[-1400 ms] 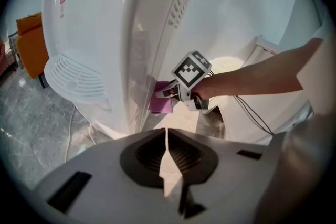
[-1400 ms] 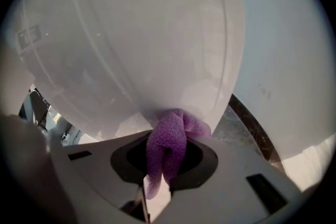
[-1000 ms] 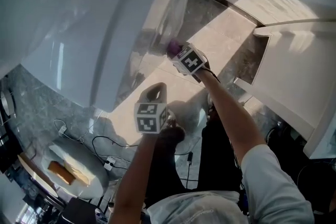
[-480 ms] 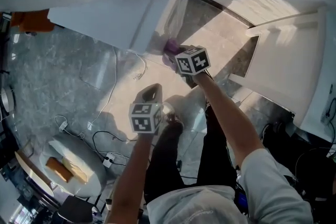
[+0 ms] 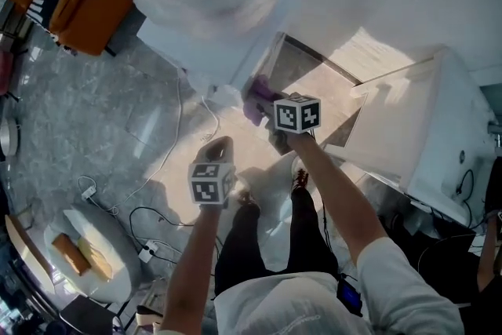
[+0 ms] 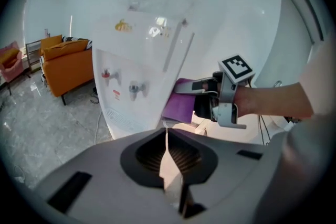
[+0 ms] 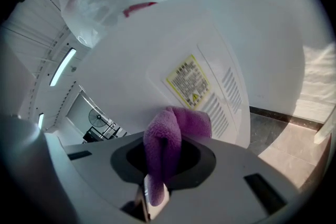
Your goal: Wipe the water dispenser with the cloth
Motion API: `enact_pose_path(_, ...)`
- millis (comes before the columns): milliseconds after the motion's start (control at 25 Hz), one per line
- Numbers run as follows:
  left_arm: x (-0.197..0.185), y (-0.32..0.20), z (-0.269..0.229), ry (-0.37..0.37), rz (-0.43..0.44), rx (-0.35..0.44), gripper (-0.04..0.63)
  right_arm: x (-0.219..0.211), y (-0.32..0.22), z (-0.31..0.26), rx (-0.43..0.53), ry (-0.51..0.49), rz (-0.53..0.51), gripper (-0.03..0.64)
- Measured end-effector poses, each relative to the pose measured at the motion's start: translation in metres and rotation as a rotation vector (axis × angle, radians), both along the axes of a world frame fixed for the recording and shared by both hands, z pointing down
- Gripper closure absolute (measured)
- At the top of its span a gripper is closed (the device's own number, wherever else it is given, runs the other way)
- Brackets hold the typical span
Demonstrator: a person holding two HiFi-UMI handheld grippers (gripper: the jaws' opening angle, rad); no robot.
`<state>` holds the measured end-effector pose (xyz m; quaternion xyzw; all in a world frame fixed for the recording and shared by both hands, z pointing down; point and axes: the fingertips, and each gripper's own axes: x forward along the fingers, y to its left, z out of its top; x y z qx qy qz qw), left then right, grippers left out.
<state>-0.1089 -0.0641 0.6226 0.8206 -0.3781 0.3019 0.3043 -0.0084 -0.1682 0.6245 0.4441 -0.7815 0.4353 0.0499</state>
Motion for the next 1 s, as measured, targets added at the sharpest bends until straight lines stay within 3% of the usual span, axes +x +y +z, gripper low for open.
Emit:
enact_pose_path(240,-0.014,-0.002,-0.073,0.043,-0.073,0.070,0.577,-0.006,0.001,-0.087,0.073,0.008,-0.062,0.548)
enact_pose_path(360,-0.022,-0.002,-0.106,0.024,-0.092,0.113,0.577,-0.005,0.002,-0.135,0.152,0.032,-0.083,0.549)
enact_pose_path(560,-0.030,-0.014,-0.167,0.044,-0.176,0.202,0.577,0.003,0.005,-0.228,0.299,-0.009,-0.067,0.549)
enact_pose_path(760,-0.034,-0.023,-0.239,0.086,-0.198,0.306,0.577,-0.004,0.027,-0.300,0.455,0.179,-0.167,0.549)
enact_pose_path(1000,-0.052,-0.041,-0.323,0.030,-0.188,0.498,0.577,0.001,0.041,-0.379,0.636,0.390,-0.197,0.549)
